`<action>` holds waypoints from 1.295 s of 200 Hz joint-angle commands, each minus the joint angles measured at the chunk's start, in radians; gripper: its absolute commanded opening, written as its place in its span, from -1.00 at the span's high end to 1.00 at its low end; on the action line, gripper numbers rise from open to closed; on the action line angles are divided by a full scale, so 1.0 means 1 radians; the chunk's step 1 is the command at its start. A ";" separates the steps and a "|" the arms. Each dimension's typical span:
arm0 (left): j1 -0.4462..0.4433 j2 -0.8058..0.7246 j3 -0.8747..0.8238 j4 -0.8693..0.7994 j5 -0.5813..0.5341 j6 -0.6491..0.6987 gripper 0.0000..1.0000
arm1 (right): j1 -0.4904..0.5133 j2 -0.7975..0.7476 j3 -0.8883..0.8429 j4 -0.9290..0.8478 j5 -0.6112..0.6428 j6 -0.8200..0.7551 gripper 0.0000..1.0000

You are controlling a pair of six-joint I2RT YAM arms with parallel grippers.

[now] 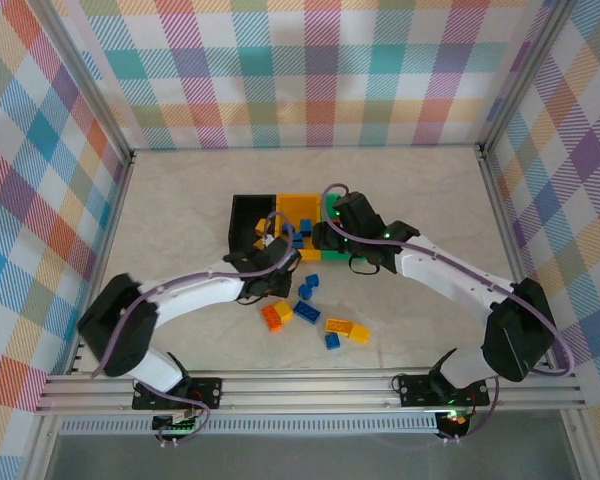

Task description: Sort the legos into containers by color

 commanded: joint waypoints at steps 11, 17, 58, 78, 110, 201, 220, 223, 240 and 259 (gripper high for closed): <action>0.096 -0.142 0.061 -0.118 -0.074 -0.018 0.47 | -0.002 -0.084 -0.061 0.020 0.014 0.028 -0.52; 0.123 -0.133 0.081 -0.126 -0.079 -0.010 0.47 | -0.003 -0.093 -0.071 0.020 0.014 0.030 -0.52; 0.261 0.047 0.227 -0.094 -0.103 0.019 0.50 | -0.001 -0.141 -0.121 -0.007 0.024 0.042 -0.52; 0.305 0.137 0.293 -0.070 -0.108 0.007 0.51 | -0.002 -0.177 -0.147 -0.017 0.026 0.047 -0.53; 0.331 0.274 0.415 -0.086 -0.110 0.004 0.41 | -0.002 -0.226 -0.180 -0.035 0.008 0.052 -0.55; 0.264 -0.028 0.324 -0.045 0.063 -0.072 -1.00 | 0.077 -0.129 -0.255 0.023 -0.175 0.042 -0.57; 0.234 -0.167 0.208 -0.030 0.116 -0.107 -1.00 | 0.124 -0.047 -0.235 0.057 -0.234 -0.001 -0.55; 0.230 -0.189 0.189 -0.034 0.118 -0.113 -1.00 | 0.135 -0.028 -0.227 0.058 -0.243 -0.011 -0.54; 0.218 -0.309 0.084 -0.056 0.124 -0.146 -1.00 | 0.174 0.045 -0.193 0.046 -0.276 -0.051 -0.51; 0.216 -0.432 -0.017 -0.092 0.134 -0.182 -1.00 | 0.212 0.118 -0.163 0.027 -0.289 -0.103 -0.51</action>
